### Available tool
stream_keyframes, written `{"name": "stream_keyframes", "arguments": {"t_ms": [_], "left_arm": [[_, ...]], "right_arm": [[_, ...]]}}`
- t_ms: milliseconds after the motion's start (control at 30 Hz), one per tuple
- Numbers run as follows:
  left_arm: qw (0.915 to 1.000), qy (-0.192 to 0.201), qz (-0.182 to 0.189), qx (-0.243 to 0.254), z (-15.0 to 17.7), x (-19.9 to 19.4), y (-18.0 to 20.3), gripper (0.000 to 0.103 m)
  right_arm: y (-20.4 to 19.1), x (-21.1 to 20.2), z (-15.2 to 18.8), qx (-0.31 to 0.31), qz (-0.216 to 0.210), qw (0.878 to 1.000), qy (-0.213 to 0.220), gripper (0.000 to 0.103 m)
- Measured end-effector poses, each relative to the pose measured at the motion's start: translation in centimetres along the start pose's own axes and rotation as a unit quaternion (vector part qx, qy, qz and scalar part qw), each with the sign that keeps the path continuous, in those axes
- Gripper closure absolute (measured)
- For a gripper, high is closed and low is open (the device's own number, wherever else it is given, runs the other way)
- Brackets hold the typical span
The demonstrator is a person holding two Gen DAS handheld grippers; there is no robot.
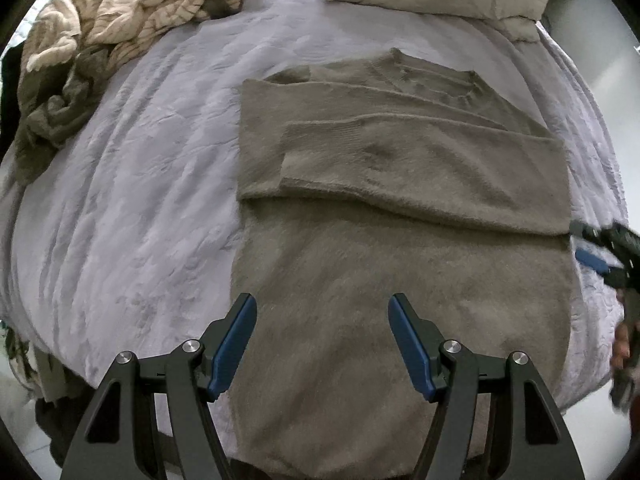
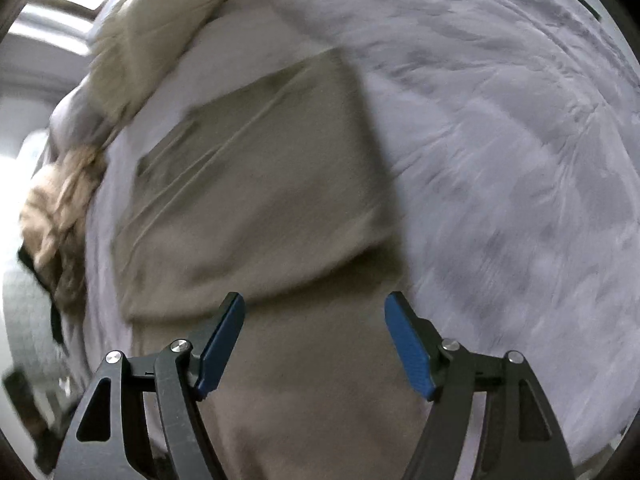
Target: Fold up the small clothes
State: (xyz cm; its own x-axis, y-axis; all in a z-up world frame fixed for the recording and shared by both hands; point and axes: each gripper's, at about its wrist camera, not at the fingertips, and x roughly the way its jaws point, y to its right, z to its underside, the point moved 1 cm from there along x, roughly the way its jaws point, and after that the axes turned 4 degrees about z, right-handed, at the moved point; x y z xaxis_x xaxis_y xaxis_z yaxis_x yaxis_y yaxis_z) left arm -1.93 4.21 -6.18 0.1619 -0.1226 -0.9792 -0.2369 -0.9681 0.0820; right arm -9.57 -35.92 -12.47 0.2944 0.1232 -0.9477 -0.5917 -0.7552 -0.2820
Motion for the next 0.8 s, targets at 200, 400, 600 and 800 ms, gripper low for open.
{"name": "stream_keyframes", "arguments": {"t_ms": [200,400,600,800], "left_arm": [[0.9996,-0.017,-0.022,0.002,0.5,0.5,0.8,0.034],[0.9995,-0.021,-0.019,0.015,0.3,1.1,2.7,0.034],[0.9991,-0.023,-0.022,0.029,0.3,1.0,4.1,0.034],[0.9996,-0.012,-0.017,0.019,0.5,0.6,4.9,0.034]], "right_arm": [[2.9,2.9,-2.9,0.036,-0.047,0.998,-0.020,0.042],[2.6,2.4,-3.1,-0.030,-0.032,0.999,-0.019,0.086],[3.3,2.4,-3.4,-0.006,-0.038,0.999,-0.031,0.066],[1.3,-1.4,0.1,-0.063,-0.048,0.996,-0.029,0.039]]}}
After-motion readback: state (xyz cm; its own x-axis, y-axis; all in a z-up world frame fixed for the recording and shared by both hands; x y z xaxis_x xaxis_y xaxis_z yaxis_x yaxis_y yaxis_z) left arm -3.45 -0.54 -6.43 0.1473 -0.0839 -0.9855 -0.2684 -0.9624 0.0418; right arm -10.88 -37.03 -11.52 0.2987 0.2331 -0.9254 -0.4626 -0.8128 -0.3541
